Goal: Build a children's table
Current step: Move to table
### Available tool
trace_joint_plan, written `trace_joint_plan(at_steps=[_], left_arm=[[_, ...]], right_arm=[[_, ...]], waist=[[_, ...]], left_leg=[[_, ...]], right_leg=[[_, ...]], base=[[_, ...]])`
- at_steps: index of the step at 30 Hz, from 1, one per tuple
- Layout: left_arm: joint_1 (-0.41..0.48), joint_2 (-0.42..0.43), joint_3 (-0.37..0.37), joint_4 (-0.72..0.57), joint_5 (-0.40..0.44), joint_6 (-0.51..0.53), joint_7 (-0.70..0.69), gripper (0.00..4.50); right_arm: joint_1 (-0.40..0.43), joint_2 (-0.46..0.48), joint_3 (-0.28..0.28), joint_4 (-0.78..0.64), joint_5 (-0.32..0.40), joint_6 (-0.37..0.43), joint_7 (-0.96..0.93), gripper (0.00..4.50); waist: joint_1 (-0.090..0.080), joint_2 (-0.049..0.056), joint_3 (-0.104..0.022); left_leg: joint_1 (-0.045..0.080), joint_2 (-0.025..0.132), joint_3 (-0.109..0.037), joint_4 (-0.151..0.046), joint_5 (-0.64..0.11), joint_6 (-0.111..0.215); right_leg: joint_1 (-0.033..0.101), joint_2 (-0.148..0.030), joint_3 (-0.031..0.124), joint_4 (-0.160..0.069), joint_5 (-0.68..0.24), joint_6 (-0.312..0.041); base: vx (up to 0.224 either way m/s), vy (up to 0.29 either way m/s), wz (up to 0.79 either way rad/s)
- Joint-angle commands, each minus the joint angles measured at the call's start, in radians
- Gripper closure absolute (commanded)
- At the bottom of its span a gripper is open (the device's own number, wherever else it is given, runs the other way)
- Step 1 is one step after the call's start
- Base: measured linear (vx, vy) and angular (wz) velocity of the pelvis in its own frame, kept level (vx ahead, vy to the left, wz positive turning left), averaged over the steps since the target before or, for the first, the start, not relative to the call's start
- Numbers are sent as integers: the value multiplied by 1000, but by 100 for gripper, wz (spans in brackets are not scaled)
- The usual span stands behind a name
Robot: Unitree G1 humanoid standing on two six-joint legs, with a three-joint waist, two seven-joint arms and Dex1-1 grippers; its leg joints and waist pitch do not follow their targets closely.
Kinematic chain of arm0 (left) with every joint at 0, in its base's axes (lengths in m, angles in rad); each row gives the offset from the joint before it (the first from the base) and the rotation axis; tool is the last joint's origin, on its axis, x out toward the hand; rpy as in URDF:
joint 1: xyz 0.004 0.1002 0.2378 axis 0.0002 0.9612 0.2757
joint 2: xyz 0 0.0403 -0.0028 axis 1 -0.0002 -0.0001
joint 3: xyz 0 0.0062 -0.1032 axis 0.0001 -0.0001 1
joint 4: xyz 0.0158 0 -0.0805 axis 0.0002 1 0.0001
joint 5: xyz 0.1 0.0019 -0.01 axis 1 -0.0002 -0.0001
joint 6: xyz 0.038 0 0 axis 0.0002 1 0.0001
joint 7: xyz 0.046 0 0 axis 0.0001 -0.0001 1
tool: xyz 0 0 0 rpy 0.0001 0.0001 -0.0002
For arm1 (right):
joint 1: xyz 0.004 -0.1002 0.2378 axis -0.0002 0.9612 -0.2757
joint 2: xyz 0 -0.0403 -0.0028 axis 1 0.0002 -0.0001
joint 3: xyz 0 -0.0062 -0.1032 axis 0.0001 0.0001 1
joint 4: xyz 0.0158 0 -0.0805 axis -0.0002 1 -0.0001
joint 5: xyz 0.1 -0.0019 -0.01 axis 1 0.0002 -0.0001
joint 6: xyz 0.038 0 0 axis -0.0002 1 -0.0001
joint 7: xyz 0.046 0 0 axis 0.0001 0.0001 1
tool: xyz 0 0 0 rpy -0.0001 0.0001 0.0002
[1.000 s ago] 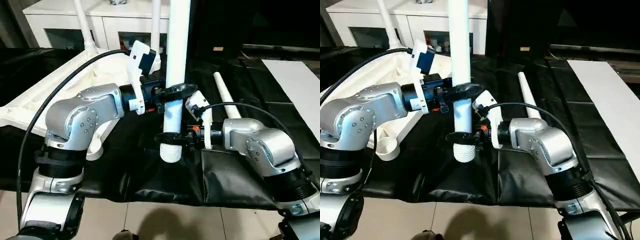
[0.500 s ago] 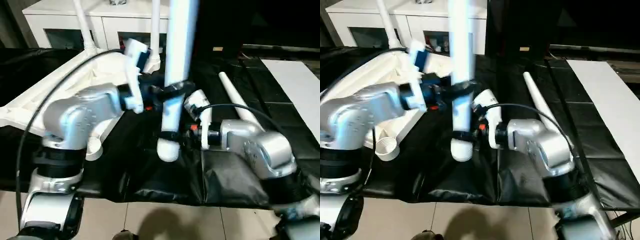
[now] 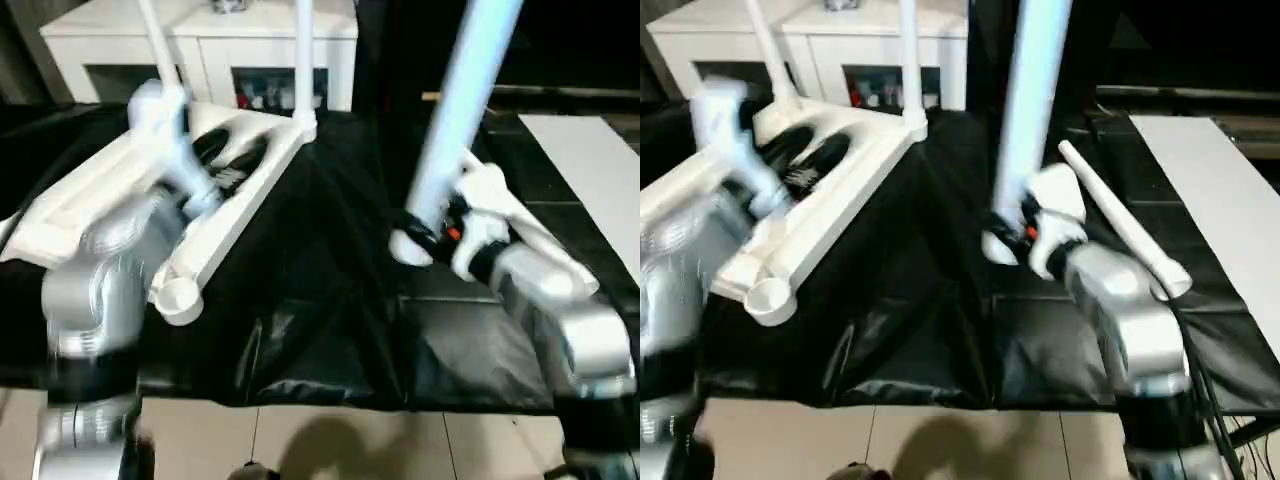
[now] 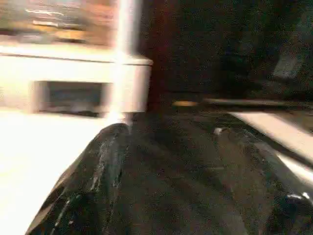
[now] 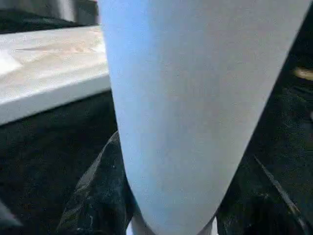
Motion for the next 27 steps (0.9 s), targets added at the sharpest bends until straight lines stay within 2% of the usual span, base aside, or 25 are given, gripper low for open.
trace_joint_plan(at_steps=[1,2,4,5,6,7,8,9,10,11,12,13,14,15,17,18,19,20,21,22,23,24,25,26,27], left_arm=[[88,-36,-2,-14,100,-99,105,115],[161,-42,-41,1,174,-191,144,115],[214,-59,-75,14,225,-228,190,115],[216,-54,-97,19,248,-252,196,115],[218,-50,-113,22,267,-274,201,115],[210,-54,-130,30,276,-273,209,115],[201,-61,-139,38,286,-286,217,115],[191,-72,-142,43,285,-294,218,115],[179,-80,-145,51,282,-291,219,115],[166,-87,-148,72,301,-319,228,115],[164,-90,-147,79,309,-333,230,115],[161,-95,-145,85,314,-342,231,115],[160,-100,-144,92,320,-349,237,115],[158,-102,-143,97,326,-356,245,115],[154,-101,-147,110,337,-370,258,115],[153,-101,-146,114,339,-379,265,115],[151,-102,-144,119,338,-383,269,115],[148,-101,-143,123,340,-385,267,115],[147,-101,-139,127,343,-393,270,115],[146,-104,-134,132,343,-399,269,115],[145,-107,-130,135,343,-405,270,115],[145,-100,-133,139,356,-405,270,115],[145,-97,-135,140,362,-405,270,115],[145,-97,-135,143,364,-413,269,115],[146,-98,-130,144,392,-414,310,115]], right_arm=[[48,27,-11,-34,-13,-36,-68,263],[77,74,-25,-33,-4,-62,-102,263],[95,111,-27,-25,-7,-94,-127,263],[94,111,-15,-22,-18,-106,-128,263],[94,111,-7,-19,-26,-117,-130,263],[91,113,1,-13,-29,-121,-129,263],[88,118,6,-8,-33,-126,-132,263],[85,122,10,-4,-36,-131,-135,263],[80,123,15,0,-39,-134,-133,263],[74,126,23,7,-50,-147,-135,263],[73,128,24,8,-54,-151,-138,263],[72,132,24,11,-56,-154,-142,263],[72,139,24,12,-60,-160,-144,263],[71,142,26,13,-65,-167,-146,263],[72,145,33,20,-68,-179,-145,263],[72,143,39,24,-74,-189,-145,263],[72,141,43,28,-77,-197,-145,263],[71,142,46,32,-78,-199,-145,263],[70,143,47,35,-80,-203,-146,263],[68,147,46,37,-78,-203,-148,263],[67,150,45,39,-77,-205,-149,263],[65,149,48,42,-83,-210,-150,263],[64,148,49,44,-86,-211,-151,263],[64,148,50,45,-87,-212,-151,263],[63,149,52,48,-88,-218,-151,263]], waist=[[-3,-5,-69],[-2,-6,-69],[4,-9,-74],[10,-10,-76],[26,-11,-77],[41,-13,-70],[46,-13,-66],[49,-2,-59],[39,4,-60],[26,9,-60],[-32,53,-67],[-42,55,-65],[-42,48,-63],[-45,33,-58],[-49,-3,-57],[-3,-52,-57],[-30,-18,-70],[-48,-36,-47],[-42,-48,-33],[-41,-43,-38],[-46,-42,-33],[-66,2,-42],[-130,28,-49],[-148,45,-32],[-172,52,-28]], left_leg=[[22,26,-13,-68,-217,-39],[19,23,-9,-65,-210,-22],[1,15,-2,-46,-177,90],[-2,15,-3,-35,-165,122],[-11,17,-15,-3,-139,183],[-26,27,-33,35,-138,210],[-33,36,-46,48,-144,207],[-29,44,-63,37,-157,196],[-7,34,-52,-9,-192,207],[16,26,-37,-35,-217,222],[90,4,-31,-104,-235,267],[87,10,-22,-122,-214,286],[67,35,-31,-136,-164,317],[64,54,-27,-142,-172,321],[63,56,-18,-164,-312,222],[18,-15,-13,18,-426,60],[-91,-59,-164,271,-285,-11],[-124,-73,-178,292,-256,-68],[-90,-86,-153,260,-257,-136],[-31,-66,-132,186,-249,-93],[-5,-58,-120,139,-227,-52],[27,-45,-113,35,-259,58],[63,-29,-110,-34,-528,112],[68,-15,-112,-85,-654,120],[76,-9,-139,-122,-658,182]], right_leg=[[34,-39,34,-89,-65,-130],[37,-46,37,-91,-58,-131],[44,-89,60,-110,-95,-128],[45,-105,67,-116,-111,-127],[48,-154,95,-134,-144,-120],[51,-213,131,-156,-235,-114],[50,-234,143,-163,-295,-115],[42,-223,134,-168,-395,-127],[34,-157,90,-152,-412,-129],[18,-109,64,-137,-395,-120],[-35,39,-40,-1,-254,-61],[-47,53,-60,63,-200,-35],[-40,37,-78,111,-142,15],[-43,24,-78,109,-126,32],[-19,-23,-47,63,-108,30],[-14,-266,110,-113,-311,30],[34,-378,203,-149,-383,17],[41,-327,112,-140,-468,62],[40,-248,35,-143,-579,28],[52,-224,-7,-152,-624,-87],[48,-204,-31,-166,-656,-120],[64,-142,-49,-147,-619,-165],[13,-20,-102,-62,-548,-102],[16,9,-109,-10,-410,-95],[22,29,-107,69,-133,-106]], base=[[0,0,0],[0,0,0],[0,0,0],[0,0,0],[0,0,0],[-33,102,0],[-34,178,-4],[-34,178,-4],[-30,220,-1],[-39,245,4],[-39,245,4],[-47,243,4],[-69,194,3],[-69,194,3],[-107,159,-6],[-112,149,-5],[-97,174,-27],[-101,257,-56],[-101,257,-56],[-118,320,-37],[-100,361,-8],[-100,361,-8],[-96,292,15],[-97,264,7],[-97,264,7]])
